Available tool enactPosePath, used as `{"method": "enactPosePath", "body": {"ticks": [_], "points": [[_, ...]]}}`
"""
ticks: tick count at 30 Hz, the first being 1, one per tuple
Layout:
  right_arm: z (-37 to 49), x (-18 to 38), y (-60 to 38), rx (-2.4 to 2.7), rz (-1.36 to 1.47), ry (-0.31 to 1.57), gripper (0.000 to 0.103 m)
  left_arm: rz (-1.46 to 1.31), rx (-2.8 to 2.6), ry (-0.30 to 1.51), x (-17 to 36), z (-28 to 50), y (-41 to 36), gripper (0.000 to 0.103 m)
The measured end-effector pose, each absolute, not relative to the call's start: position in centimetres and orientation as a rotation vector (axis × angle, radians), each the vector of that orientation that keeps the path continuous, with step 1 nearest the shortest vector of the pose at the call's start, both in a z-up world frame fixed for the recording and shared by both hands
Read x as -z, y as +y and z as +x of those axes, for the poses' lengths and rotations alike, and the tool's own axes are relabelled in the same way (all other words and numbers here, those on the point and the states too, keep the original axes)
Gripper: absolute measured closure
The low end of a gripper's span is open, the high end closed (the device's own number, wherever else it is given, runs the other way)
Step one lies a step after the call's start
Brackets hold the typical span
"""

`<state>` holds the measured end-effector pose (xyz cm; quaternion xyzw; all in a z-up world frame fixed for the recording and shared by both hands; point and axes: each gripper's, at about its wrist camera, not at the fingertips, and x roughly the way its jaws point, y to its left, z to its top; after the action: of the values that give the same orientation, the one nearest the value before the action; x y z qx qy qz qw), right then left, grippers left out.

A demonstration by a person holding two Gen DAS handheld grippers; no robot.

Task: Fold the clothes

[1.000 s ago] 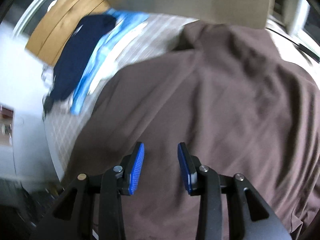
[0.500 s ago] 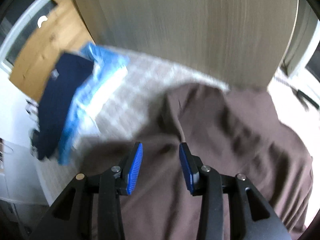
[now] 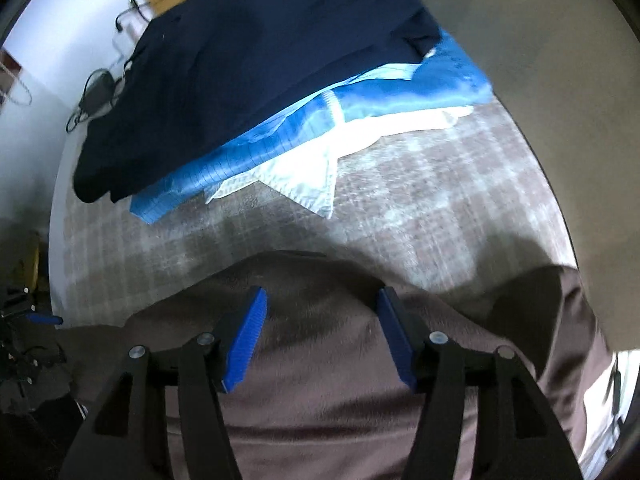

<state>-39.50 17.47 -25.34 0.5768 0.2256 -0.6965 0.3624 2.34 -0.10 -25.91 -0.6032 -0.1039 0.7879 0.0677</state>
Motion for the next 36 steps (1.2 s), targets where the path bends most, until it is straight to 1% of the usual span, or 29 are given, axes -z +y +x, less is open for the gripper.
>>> {"method": "enactPosePath", "body": {"ticks": [2,3,4,6,7,8,9,10,11,16,17,19,20,21,22,25,26,27,28,30,31,32,33,35,36], "points": [[-39.8,25.7,17.5,1.773,1.492,0.594,0.043,-1.809,-2.374,-0.275,26.2,2.3,0.7,0.062],[-39.9,25.9,17.6,1.765,1.493,0.602,0.043,-1.802,-2.381,-0.255,26.2,2.3,1.0,0.065],[-39.9,26.0,17.6,1.755,1.493,0.614,0.043,-1.795,-2.378,-0.258,26.2,2.3,1.2,0.073],[-40.0,26.0,17.5,1.736,1.480,0.639,0.043,-1.780,-2.361,-0.289,26.0,2.4,1.2,0.082],[-40.1,25.8,17.6,1.729,1.467,0.635,0.042,-1.771,-2.355,-0.298,25.9,2.4,1.2,0.085],[-40.2,25.6,17.7,1.722,1.451,0.629,0.041,-1.763,-2.350,-0.307,25.7,2.5,1.3,0.086],[-40.2,25.5,17.7,1.713,1.439,0.625,0.035,-1.749,-2.346,-0.318,25.4,2.6,1.3,0.087],[-40.3,25.7,17.6,1.704,1.431,0.639,0.032,-1.735,-2.345,-0.327,25.2,2.7,1.2,0.087],[-40.4,25.9,17.5,1.696,1.423,0.657,0.031,-1.725,-2.346,-0.331,25.1,2.6,1.1,0.087],[-40.1,28.2,16.6,1.622,1.452,0.752,0.031,-1.729,-2.343,-0.357,25.4,2.5,0.2,0.089],[-39.7,28.4,16.5,1.618,1.439,0.781,0.032,-1.726,-2.341,-0.361,25.6,2.5,0.1,0.089],[-39.3,28.2,16.2,1.630,1.423,0.807,0.053,-1.716,-2.345,-0.364,25.5,3.0,0.4,0.090],[-39.5,27.8,16.2,1.643,1.431,0.788,0.081,-1.698,-2.351,-0.376,25.2,3.2,0.2,0.090],[-39.7,27.4,16.2,1.663,1.440,0.767,0.091,-1.669,-2.359,-0.395,24.5,3.5,0.0,0.090],[-39.8,26.7,16.2,1.684,1.437,0.735,0.091,-1.639,-2.368,-0.414,23.9,3.7,-0.2,0.090],[-39.2,25.0,16.6,1.759,1.308,0.716,0.089,-1.596,-2.387,-0.439,22.8,4.7,-0.6,0.090],[-39.0,24.4,16.8,1.783,1.262,0.712,0.080,-1.603,-2.379,-0.434,22.9,4.8,-0.6,0.090],[-39.1,24.6,17.0,1.787,1.289,0.730,0.075,-1.621,-2.369,-0.416,23.3,4.6,-0.6,0.090],[-39.5,24.5,17.3,1.800,1.319,0.724,0.073,-1.642,-2.361,-0.391,23.8,4.4,-0.6,0.090],[-41.1,22.6,19.5,1.867,1.329,0.534,0.060,-1.661,-2.343,-0.391,24.5,3.8,-0.5,0.090],[-41.9,21.5,21.3,1.929,1.324,0.429,0.056,-1.656,-2.340,-0.401,24.7,3.7,-0.5,0.090],[-42.8,20.4,23.3,1.996,1.317,0.321,0.054,-1.652,-2.338,-0.409,24.7,3.7,-0.6,0.090],[-43.3,19.9,24.3,2.020,1.321,0.269,0.054,-1.650,-2.335,-0.420,24.6,3.8,-0.8,0.090],[-42.8,20.0,22.9,2.003,1.334,0.325,0.053,-1.642,-2.331,-0.422,24.4,4.0,-0.6,0.090],[-42.5,20.1,22.0,1.992,1.340,0.360,0.049,-1.639,-2.331,-0.412,24.3,4.0,-0.5,0.090]]}}
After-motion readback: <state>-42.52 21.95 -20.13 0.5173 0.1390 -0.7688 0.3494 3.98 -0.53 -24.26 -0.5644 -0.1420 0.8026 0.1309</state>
